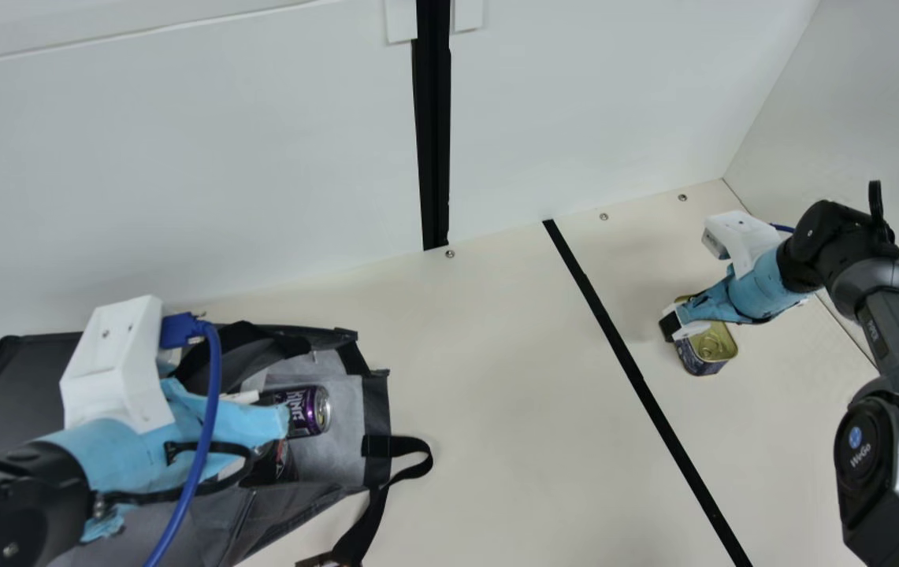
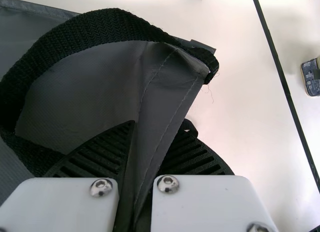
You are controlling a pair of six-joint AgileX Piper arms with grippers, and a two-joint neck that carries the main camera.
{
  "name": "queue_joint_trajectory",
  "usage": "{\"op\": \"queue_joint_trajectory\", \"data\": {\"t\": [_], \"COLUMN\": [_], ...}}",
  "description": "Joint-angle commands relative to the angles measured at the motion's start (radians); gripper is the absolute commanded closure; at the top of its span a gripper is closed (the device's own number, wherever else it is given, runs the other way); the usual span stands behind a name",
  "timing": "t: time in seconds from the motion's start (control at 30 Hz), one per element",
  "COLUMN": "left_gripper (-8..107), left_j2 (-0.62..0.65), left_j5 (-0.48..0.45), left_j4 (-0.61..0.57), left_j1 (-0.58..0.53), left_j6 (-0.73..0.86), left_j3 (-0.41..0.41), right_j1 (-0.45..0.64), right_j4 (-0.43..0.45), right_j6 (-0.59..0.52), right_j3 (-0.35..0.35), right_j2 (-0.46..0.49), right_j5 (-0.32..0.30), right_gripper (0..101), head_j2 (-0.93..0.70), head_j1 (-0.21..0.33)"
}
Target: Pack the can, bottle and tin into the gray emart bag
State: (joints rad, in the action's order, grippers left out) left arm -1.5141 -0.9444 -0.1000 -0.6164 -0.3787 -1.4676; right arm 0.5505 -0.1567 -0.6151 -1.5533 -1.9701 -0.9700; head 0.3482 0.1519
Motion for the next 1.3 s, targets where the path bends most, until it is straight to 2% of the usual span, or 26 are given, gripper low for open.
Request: {"op": "queue_joint_trajectory", "data": {"t": [0.0,0.4,0.83,0.87,1.27], "left_gripper": [89,89,89,89,89], "left_j2": [0.000,0.000,0.000,0.000,0.000], "left_j5": [0.000,0.000,0.000,0.000,0.000], "left_j4": [0.000,0.000,0.000,0.000,0.000], "left_j1": [0.000,0.000,0.000,0.000,0.000], "left_j6": [0.000,0.000,0.000,0.000,0.000], "left_j3": [0.000,0.000,0.000,0.000,0.000], "right_j1": [-0.004,-0.029,-0.050,-0.052,-0.071], "right_j4": [0.003,0.032,0.058,0.058,0.060], "right_j6": [0.003,0.042,0.058,0.059,0.061], "right_j3": [-0.007,-0.044,-0.032,-0.031,-0.019], "right_j2": [-0.010,-0.065,-0.069,-0.066,-0.012], "right_j5": [-0.003,-0.007,0.010,0.010,0.013], "right_gripper": [11,11,97,101,101], "head_j2": [0.001,0.001,0.001,0.001,0.001], "head_j1": [0.023,0.023,0.023,0.023,0.023]}}
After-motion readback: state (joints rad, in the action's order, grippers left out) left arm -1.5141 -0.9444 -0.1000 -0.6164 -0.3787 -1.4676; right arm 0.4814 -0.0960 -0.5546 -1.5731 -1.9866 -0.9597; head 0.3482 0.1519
